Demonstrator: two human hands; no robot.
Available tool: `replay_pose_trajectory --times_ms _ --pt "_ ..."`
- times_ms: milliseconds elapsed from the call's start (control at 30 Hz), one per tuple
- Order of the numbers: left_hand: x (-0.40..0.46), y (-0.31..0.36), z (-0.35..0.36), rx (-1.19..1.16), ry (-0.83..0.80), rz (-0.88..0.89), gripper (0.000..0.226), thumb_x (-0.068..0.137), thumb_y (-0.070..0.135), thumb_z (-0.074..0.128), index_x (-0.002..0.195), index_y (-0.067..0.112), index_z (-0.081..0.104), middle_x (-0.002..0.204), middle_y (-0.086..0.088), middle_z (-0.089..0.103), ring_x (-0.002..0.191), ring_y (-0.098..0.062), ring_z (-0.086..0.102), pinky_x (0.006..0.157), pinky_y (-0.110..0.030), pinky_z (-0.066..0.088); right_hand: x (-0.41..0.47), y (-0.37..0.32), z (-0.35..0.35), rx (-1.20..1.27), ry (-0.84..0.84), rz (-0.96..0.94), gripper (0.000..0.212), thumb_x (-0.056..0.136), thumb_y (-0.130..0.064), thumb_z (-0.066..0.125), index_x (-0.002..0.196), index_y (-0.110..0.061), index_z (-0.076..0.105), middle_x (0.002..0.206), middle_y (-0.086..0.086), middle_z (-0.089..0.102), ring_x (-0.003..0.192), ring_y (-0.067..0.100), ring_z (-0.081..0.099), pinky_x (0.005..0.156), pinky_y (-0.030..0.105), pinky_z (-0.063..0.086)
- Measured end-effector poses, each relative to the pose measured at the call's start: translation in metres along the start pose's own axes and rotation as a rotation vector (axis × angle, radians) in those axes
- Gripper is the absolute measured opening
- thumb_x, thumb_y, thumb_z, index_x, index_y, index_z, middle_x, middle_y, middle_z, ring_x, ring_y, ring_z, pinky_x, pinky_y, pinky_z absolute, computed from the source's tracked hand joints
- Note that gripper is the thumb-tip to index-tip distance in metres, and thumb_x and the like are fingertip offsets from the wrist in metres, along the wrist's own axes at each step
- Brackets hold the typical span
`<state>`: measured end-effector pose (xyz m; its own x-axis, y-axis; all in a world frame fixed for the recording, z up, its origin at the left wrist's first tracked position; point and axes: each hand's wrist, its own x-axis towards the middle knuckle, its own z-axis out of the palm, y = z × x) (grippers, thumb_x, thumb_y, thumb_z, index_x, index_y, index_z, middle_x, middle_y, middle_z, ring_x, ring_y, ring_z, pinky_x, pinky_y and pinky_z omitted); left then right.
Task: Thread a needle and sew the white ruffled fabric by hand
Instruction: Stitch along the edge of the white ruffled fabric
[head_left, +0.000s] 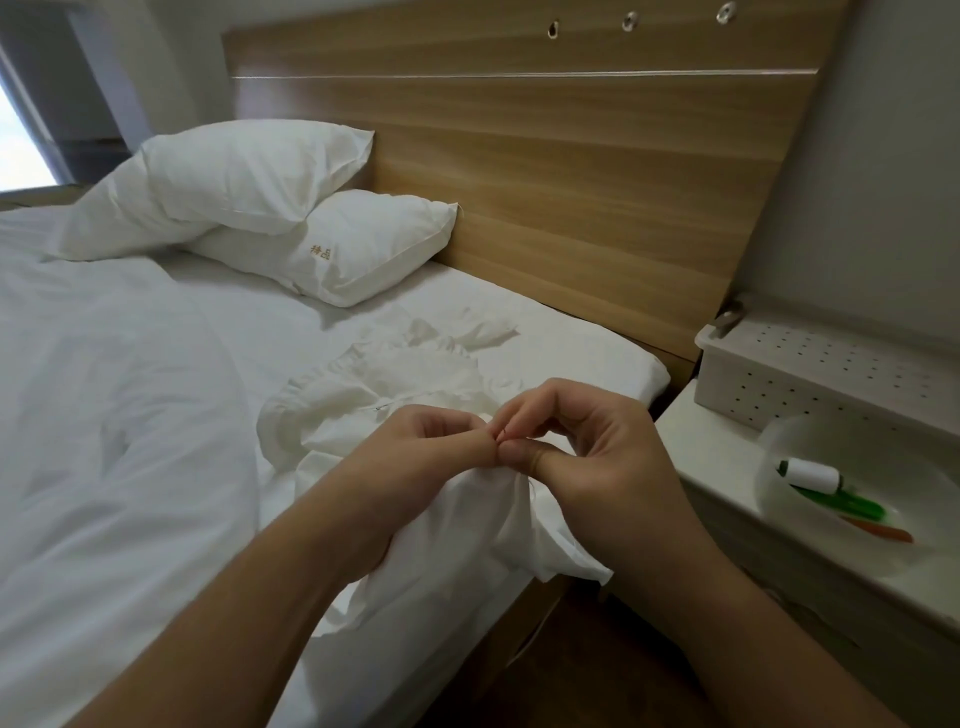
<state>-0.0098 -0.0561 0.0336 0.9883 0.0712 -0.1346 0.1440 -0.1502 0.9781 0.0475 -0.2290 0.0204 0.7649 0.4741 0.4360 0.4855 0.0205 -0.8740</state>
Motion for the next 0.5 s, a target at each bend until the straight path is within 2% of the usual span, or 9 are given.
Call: replay_pose_trajectory --times_ms 100,167,233,267,333,400,467,500 --pt "0.001 0.0 -0.002 0.013 -0.014 0.019 0.027 0.089 0.021 0.078 0.099 -0.003 0.078 0.105 -0.03 0.073 0.094 -0.025 0.073 0.101 -0.049 0.056 -0.001 0.002 0.004 0.057 0.065 0.022 0.031 0.084 0.007 0.075 0.076 -0.024 0.072 0.085 0.0 0.076 0.092 0.022 0.072 0.091 0.049 0.058" --pt "0.001 0.0 -0.003 0.033 -0.038 0.04 0.026 0.084 0.023 0.076 0.094 -0.001 0.078 0.096 -0.026 0.074 0.091 -0.022 0.072 0.094 -0.042 0.054 -0.001 0.003 0.005 0.165 0.105 0.051 0.023 0.086 0.01 0.071 0.079 -0.011 0.071 0.084 0.007 0.075 0.089 0.023 0.072 0.086 0.04 0.061" --pt "0.001 0.001 -0.005 0.106 -0.039 0.045 0.011 0.086 0.017 0.078 0.083 0.007 0.078 0.084 -0.012 0.073 0.085 -0.016 0.069 0.087 -0.037 0.052 -0.001 -0.001 0.006 0.288 0.142 0.091 0.014 0.088 0.014 0.066 0.083 0.001 0.068 0.083 0.011 0.075 0.087 0.022 0.074 0.083 0.03 0.06" --pt "0.002 0.0 -0.006 0.18 -0.031 0.045 0.011 0.089 0.013 0.078 0.078 0.011 0.078 0.08 -0.005 0.072 0.082 -0.014 0.068 0.085 -0.036 0.051 -0.001 -0.005 0.005 0.34 0.169 0.106 0.014 0.089 0.014 0.064 0.083 0.002 0.067 0.083 0.012 0.075 0.087 0.022 0.075 0.084 0.028 0.06" --pt "0.004 -0.001 -0.008 0.325 -0.01 0.017 0.019 0.092 0.013 0.075 0.074 0.019 0.078 0.079 0.002 0.073 0.084 -0.014 0.068 0.088 -0.04 0.053 0.002 -0.012 0.002 0.396 0.226 0.122 0.014 0.091 0.009 0.063 0.083 -0.001 0.068 0.084 0.011 0.077 0.091 0.022 0.076 0.089 0.031 0.06" --pt "0.003 -0.001 -0.008 0.341 0.0 -0.014 0.019 0.094 0.016 0.074 0.076 0.021 0.079 0.082 0.005 0.074 0.092 -0.017 0.07 0.093 -0.041 0.054 0.006 -0.019 -0.004 0.438 0.253 0.144 0.009 0.096 0.0 0.061 0.089 -0.002 0.068 0.083 0.012 0.077 0.091 0.027 0.076 0.091 0.039 0.06" --pt "0.003 0.0 -0.008 0.343 0.026 -0.012 0.019 0.092 0.016 0.074 0.074 0.02 0.078 0.079 0.005 0.073 0.086 -0.013 0.068 0.087 -0.036 0.051 0.007 -0.023 -0.011 0.514 0.25 0.179 0.013 0.102 -0.007 0.055 0.094 -0.001 0.063 0.075 0.013 0.07 0.079 0.032 0.073 0.084 0.045 0.061" --pt "0.004 0.001 -0.007 0.356 0.043 -0.004 0.019 0.089 0.017 0.075 0.071 0.019 0.077 0.076 0.005 0.071 0.082 -0.011 0.065 0.084 -0.035 0.049 0.008 -0.024 -0.014 0.545 0.242 0.199 0.013 0.104 -0.009 0.053 0.094 -0.002 0.059 0.069 0.013 0.063 0.069 0.032 0.067 0.075 0.045 0.061"
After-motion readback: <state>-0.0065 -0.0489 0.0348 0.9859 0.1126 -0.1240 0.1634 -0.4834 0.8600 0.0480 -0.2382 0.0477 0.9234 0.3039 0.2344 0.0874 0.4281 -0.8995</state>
